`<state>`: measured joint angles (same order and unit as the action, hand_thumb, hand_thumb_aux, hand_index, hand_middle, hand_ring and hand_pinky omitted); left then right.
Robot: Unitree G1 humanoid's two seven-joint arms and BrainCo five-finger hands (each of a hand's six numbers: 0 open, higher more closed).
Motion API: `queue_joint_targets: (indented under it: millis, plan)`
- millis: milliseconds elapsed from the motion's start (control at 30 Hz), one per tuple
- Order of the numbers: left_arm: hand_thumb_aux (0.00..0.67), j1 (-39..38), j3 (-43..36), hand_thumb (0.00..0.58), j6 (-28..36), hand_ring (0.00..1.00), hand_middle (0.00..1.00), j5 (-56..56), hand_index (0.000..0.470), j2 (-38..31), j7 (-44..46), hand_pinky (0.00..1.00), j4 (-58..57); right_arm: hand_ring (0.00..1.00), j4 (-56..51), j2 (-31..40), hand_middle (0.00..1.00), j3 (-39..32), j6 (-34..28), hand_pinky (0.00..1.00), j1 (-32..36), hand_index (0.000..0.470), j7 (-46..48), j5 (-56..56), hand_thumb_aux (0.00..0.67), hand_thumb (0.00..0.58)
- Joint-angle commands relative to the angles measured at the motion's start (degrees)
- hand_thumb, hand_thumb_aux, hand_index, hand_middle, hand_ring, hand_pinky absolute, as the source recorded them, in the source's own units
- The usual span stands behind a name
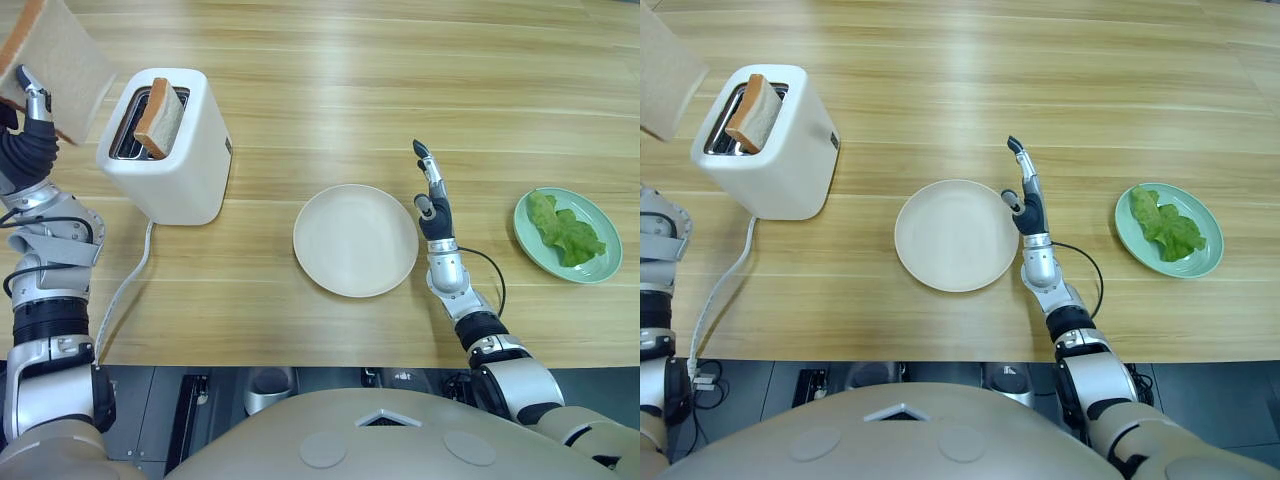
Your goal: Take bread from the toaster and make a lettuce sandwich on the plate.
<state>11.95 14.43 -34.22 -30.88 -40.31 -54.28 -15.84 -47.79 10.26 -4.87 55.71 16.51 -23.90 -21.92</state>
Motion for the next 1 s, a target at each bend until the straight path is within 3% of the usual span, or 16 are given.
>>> queue_joint_targets:
  millis: [33,200,333,500,700,1000]
  plan:
    - [0.670,-3.29,-2.74,0.580,-5.67,1.00,1.00,2.83,0.460,3.81,6.46,1.00,12.63,0.00,5.66,2.91,0.00,3.99,0.46,0.00,-2.40,0.000,-1.54,1.64,0.000,0.000]
    - [0.670,-4.78,-20.34,0.580,-7.94,1.00,1.00,8.61,0.460,12.88,24.73,1.00,17.54,0.00,14.04,9.63,0.00,10.70,-3.50,0.00,-8.07,0.000,-6.75,-3.11,0.000,0.000]
    - [0.670,-6.22,-32.34,0.580,-7.15,1.00,1.00,16.71,0.460,17.96,41.09,1.00,10.03,0.00,13.92,16.70,0.00,14.99,-7.36,0.00,-10.83,0.000,-12.45,-7.66,0.000,0.000]
    - [0.670,-4.94,-38.81,0.580,-6.71,1.00,1.00,21.72,0.460,24.64,54.40,1.00,-4.32,0.00,5.71,25.56,0.00,17.10,-14.63,0.00,-11.35,0.000,-20.12,-11.69,0.000,0.000]
    - [0.670,-0.43,-38.95,0.580,-8.80,1.00,1.00,18.34,0.460,31.09,57.17,1.00,-20.74,0.00,-6.67,30.90,0.00,17.40,-29.24,0.00,-10.61,0.000,-24.08,-9.95,0.000,0.000]
    - [0.670,4.62,-35.31,0.580,-8.43,1.00,1.00,11.89,0.460,31.17,49.82,1.00,-31.83,0.00,-15.35,31.69,0.00,12.92,-35.32,0.00,-9.36,0.000,-23.75,-8.38,0.000,0.000]
